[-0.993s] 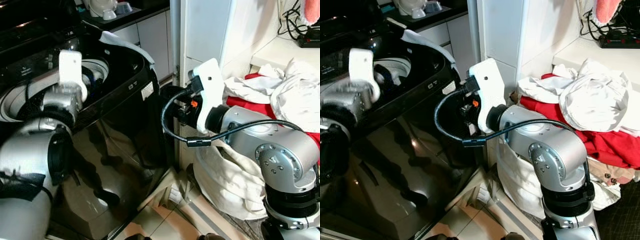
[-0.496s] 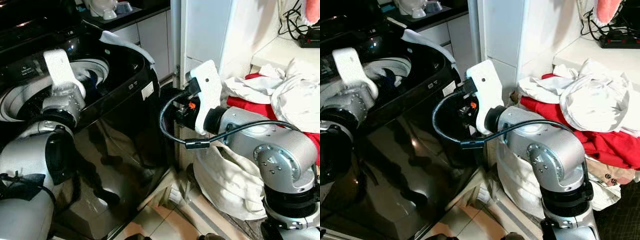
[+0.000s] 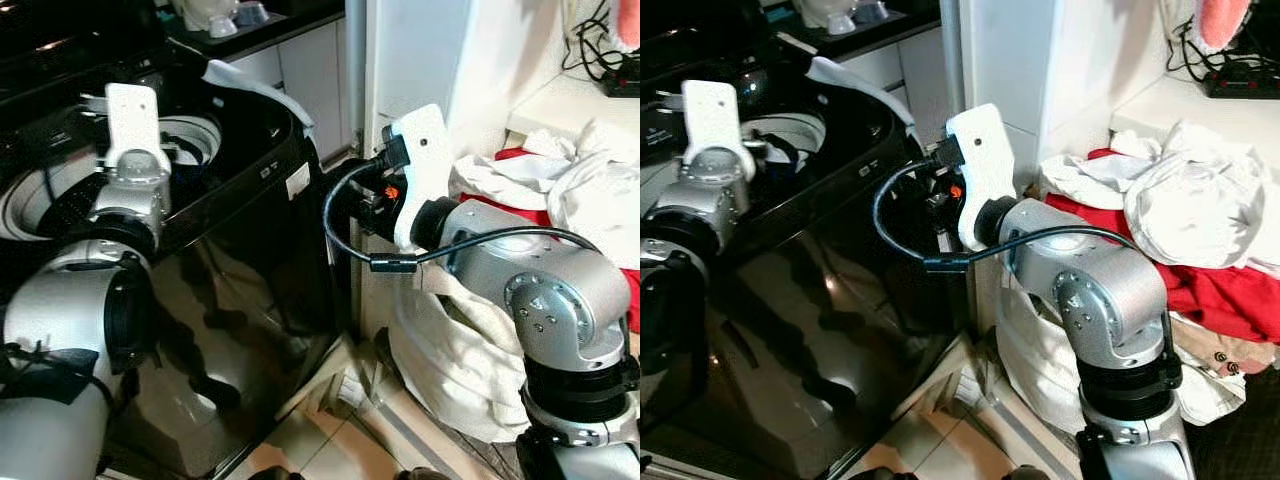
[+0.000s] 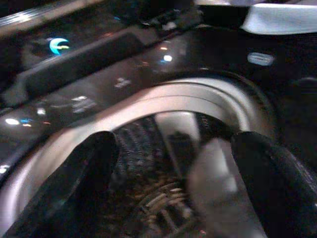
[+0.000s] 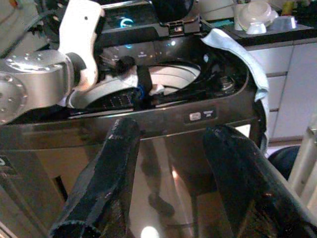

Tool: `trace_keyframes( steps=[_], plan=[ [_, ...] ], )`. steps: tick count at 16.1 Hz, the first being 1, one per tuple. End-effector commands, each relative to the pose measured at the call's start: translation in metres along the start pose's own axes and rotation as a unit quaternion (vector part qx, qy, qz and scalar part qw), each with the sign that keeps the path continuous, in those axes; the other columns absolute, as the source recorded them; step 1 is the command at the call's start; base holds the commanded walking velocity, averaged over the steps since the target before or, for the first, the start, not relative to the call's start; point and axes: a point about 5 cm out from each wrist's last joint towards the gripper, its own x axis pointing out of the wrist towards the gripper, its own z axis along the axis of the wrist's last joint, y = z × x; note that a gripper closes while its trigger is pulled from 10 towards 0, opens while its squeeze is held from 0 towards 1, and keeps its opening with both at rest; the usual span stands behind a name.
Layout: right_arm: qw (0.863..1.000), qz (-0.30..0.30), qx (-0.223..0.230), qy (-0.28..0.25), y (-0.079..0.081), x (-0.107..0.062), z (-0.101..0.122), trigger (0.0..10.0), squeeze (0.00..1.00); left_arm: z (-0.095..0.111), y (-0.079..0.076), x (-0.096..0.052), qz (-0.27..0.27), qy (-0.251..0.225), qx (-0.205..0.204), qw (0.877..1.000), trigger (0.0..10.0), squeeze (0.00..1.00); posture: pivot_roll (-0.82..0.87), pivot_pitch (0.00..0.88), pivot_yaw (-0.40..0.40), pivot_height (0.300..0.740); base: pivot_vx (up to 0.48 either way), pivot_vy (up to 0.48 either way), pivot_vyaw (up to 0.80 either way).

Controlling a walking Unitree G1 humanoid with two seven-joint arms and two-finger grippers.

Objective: Clothes washing

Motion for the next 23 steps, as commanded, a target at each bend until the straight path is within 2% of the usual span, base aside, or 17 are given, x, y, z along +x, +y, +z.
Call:
trace_keyframes(
  steps=[1,2,3,4,6,7,9,12,13,14,15,16,17,19,21,22,23],
  plan=[
    [1.000,-0.007,-0.003,-0.009,-0.001,0.002,0.004,10.0,0.00,0.009,-0.007,0.000,-0.037,-0.007,-0.016,0.999,10.0,0.00,-0.18,0.000,0.125,0.740,0.000,0.000,0.00],
    [1.000,-0.012,-0.002,-0.012,-0.004,0.002,0.005,10.0,0.00,0.006,-0.024,-0.003,-0.107,0.011,-0.026,0.994,10.0,0.00,-0.17,0.000,0.116,0.740,0.000,0.000,0.00],
    [1.000,-0.015,-0.002,-0.012,-0.005,0.002,0.006,10.0,0.00,-0.002,-0.036,-0.007,-0.163,0.030,-0.003,0.986,10.0,0.00,-0.17,0.000,0.113,0.740,0.000,0.000,0.00],
    [1.000,-0.015,-0.002,-0.012,-0.006,0.002,0.006,10.0,0.00,-0.002,-0.039,-0.007,-0.174,0.028,0.000,0.984,10.0,0.00,-0.17,0.000,0.113,0.740,0.000,0.000,0.00],
    [1.000,-0.012,-0.004,-0.010,-0.005,0.001,0.006,10.0,0.00,0.005,-0.045,-0.009,-0.206,0.026,-0.028,0.978,10.0,0.00,-0.18,0.000,0.118,0.740,0.000,0.000,0.00],
    [1.000,-0.011,-0.004,-0.009,-0.004,0.001,0.005,10.0,0.00,0.003,-0.051,-0.011,-0.235,0.035,-0.009,0.971,10.0,0.00,-0.18,0.000,0.120,0.740,0.000,0.000,0.00],
    [1.000,-0.006,-0.003,-0.002,-0.001,-0.002,0.002,10.0,0.00,-0.007,-0.044,-0.009,-0.205,0.053,0.036,0.977,10.0,0.00,-0.20,0.000,0.129,0.740,0.000,0.000,0.00],
    [1.000,-0.003,0.000,0.007,0.004,-0.008,-0.001,10.0,0.00,-0.013,-0.036,-0.008,-0.170,0.063,0.025,0.983,10.0,0.00,-0.25,0.000,0.142,0.740,0.000,0.000,0.00],
    [1.000,-0.006,0.000,0.009,0.006,-0.012,-0.002,10.0,0.00,-0.008,-0.029,-0.005,-0.133,0.043,-0.005,0.990,10.0,0.00,-0.27,0.000,0.146,0.740,0.000,0.000,0.00],
    [1.000,-0.009,0.002,0.009,0.007,-0.015,-0.003,10.0,0.00,-0.003,-0.020,-0.003,-0.091,0.024,-0.011,0.995,10.0,0.00,-0.29,0.000,0.152,0.740,0.000,0.000,0.00],
    [1.000,-0.013,0.002,0.012,0.007,-0.017,-0.004,10.0,0.00,-0.003,-0.015,-0.002,-0.069,0.023,-0.010,0.997,10.0,0.00,-0.31,0.000,0.154,0.740,0.000,0.000,0.00],
    [0.999,-0.023,0.006,0.021,0.008,-0.021,-0.008,10.0,0.00,-0.004,0.007,0.000,0.036,0.022,0.019,0.999,10.0,0.00,-0.33,0.000,0.159,0.740,0.000,0.000,0.00],
    [0.999,-0.025,0.007,0.023,0.009,-0.022,-0.008,10.0,0.00,-0.003,0.010,0.001,0.049,0.021,0.025,0.998,10.0,0.00,-0.33,0.000,0.159,0.740,0.000,0.000,0.00],
    [0.999,-0.034,0.007,0.023,0.008,-0.022,-0.008,10.0,0.00,0.010,0.023,0.001,0.110,-0.016,0.034,0.993,10.0,0.00,-0.33,0.000,0.157,0.740,0.000,0.000,0.00],
    [0.999,-0.040,0.006,0.016,0.007,-0.020,-0.005,10.0,0.00,0.029,0.027,0.000,0.142,-0.063,0.053,0.986,10.0,0.00,-0.32,0.000,0.156,0.740,0.000,0.000,0.00],
    [0.999,-0.043,0.006,0.012,0.006,-0.019,-0.004,10.0,0.00,0.038,0.026,-0.001,0.143,-0.083,0.050,0.985,10.0,0.00,-0.31,0.000,0.158,0.740,0.000,0.000,0.00],
    [0.999,-0.042,0.007,0.008,0.006,-0.017,-0.002,10.0,0.00,0.048,0.019,-0.001,0.108,-0.104,0.037,0.988,10.0,0.00,-0.31,0.000,0.159,0.740,0.000,0.000,0.00]
  ],
)
